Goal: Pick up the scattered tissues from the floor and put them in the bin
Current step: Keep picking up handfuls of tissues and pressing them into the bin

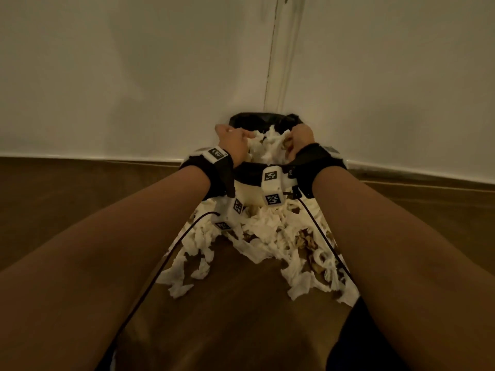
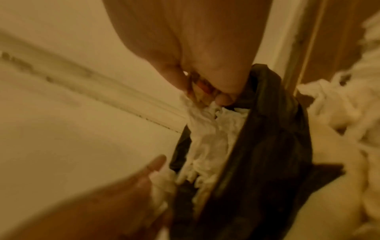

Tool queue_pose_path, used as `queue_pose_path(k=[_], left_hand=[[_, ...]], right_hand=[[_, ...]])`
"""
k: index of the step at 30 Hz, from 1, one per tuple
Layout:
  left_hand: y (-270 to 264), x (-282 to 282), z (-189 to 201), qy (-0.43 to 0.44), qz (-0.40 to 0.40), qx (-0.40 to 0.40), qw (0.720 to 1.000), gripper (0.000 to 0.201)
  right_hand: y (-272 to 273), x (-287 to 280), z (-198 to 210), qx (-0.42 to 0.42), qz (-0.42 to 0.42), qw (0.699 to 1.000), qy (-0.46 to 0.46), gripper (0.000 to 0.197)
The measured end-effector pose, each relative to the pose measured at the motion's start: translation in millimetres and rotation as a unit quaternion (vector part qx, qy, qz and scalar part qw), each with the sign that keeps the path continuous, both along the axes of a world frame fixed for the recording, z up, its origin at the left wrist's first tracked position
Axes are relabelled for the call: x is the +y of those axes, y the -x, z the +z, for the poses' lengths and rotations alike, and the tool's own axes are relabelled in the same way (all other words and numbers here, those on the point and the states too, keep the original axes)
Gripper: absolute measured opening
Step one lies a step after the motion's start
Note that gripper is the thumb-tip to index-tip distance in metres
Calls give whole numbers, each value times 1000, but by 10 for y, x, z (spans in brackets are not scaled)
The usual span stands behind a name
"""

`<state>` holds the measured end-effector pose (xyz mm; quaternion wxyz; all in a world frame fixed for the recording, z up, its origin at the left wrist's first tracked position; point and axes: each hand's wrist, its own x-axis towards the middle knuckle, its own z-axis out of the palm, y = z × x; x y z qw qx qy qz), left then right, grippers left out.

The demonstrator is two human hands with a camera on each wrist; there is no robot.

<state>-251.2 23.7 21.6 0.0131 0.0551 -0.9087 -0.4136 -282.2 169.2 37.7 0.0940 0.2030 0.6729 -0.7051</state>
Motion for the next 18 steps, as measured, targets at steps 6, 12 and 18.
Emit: queue_pose_path(k=[6,12,18], left_hand=[[28,13,-174,107,-39,37,993,33],[57,55,-258,302,-106,60,945,25],[89,79,-344,456,-212,9,864,36]], right_hand=[[17,-186,-234,22,164,874,-458,43],[26,-266,-364,63,246,787,-563,39],[-36,-347,-493,106,320,725,-600,37]])
